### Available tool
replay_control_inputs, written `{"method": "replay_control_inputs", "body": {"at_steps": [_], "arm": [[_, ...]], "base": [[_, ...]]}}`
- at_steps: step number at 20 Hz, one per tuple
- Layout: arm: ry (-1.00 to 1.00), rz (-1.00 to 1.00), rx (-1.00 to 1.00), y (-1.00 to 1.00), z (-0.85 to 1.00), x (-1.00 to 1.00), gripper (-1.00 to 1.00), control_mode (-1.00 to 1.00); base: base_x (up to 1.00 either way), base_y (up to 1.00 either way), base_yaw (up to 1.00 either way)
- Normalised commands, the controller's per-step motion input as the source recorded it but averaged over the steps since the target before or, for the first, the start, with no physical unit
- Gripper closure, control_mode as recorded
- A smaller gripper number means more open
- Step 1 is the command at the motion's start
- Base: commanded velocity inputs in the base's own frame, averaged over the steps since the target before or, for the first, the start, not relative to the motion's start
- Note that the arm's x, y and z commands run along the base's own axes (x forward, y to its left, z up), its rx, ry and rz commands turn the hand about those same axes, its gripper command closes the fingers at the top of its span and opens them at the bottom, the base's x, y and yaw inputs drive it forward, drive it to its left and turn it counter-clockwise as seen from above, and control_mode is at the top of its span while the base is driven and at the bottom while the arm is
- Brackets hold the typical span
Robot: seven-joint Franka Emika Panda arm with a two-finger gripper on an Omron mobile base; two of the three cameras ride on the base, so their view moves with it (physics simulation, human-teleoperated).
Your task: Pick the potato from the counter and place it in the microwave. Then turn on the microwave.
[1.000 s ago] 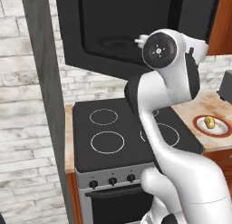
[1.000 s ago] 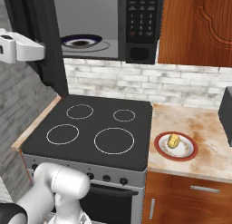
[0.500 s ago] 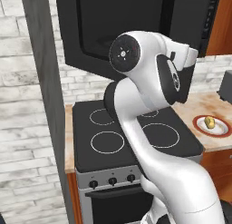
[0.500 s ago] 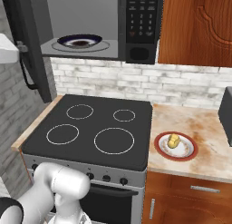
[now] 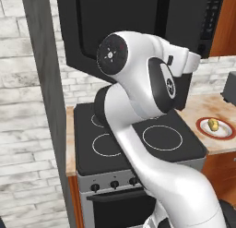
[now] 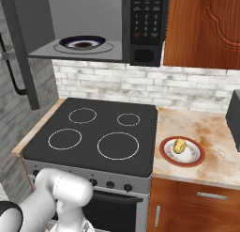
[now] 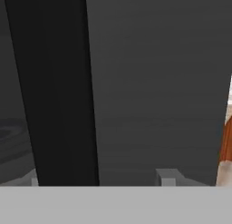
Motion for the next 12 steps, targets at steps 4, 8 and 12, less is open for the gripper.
{"method": "replay_control_inputs", "body": {"at_steps": [4, 8, 12], "arm": [[0.0, 0.0, 0.0, 0.0, 0.0, -0.87, -1.0, -1.0], [0.0, 0.01, 0.0, 0.0, 0.02, -0.75, -1.0, -1.0], [0.01, 0.02, 0.0, 0.0, 0.03, -0.77, -1.0, -1.0]], "base": [[0.0, 0.0, 0.0], [0.0, 0.0, 0.0], [0.0, 0.0, 0.0]]}}
